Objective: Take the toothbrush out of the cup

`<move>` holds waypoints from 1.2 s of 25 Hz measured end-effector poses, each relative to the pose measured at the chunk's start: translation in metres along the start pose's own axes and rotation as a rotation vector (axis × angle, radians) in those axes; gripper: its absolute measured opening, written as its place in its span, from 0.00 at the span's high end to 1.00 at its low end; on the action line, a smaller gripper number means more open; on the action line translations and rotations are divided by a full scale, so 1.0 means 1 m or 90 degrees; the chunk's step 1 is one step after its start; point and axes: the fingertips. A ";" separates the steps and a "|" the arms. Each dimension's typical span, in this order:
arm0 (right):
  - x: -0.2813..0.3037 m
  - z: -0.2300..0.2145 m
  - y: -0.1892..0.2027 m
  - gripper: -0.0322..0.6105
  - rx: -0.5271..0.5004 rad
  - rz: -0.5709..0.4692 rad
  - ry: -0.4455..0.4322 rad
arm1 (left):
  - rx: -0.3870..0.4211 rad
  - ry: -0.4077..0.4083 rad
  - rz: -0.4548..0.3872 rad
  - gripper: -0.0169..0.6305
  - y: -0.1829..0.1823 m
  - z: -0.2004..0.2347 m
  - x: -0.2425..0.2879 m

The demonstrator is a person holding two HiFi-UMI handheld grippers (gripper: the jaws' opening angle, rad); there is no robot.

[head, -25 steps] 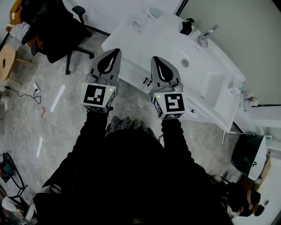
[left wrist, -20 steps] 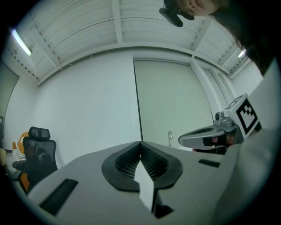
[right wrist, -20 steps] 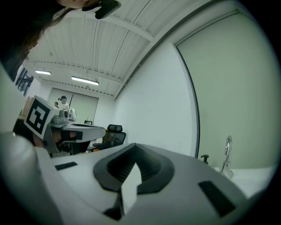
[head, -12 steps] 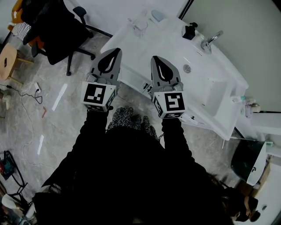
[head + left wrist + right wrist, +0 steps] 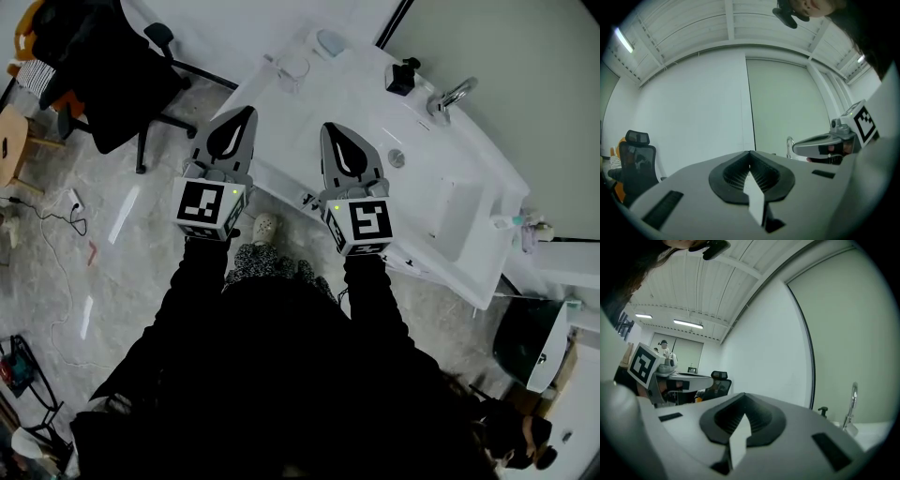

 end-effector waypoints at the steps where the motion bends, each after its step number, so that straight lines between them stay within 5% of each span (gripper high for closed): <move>1: 0.005 -0.003 0.000 0.95 -0.001 0.001 0.002 | 0.000 0.001 0.000 0.96 0.000 0.003 0.005; 30: 0.121 -0.055 -0.002 0.95 0.006 0.034 0.030 | -0.016 0.051 0.003 0.96 -0.001 0.074 0.123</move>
Point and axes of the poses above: the fingertips, and each gripper's own axes: x forward along the fingers, z to its left, y out of its underside, and after that the axes turned 8 degrees about z, right-handed
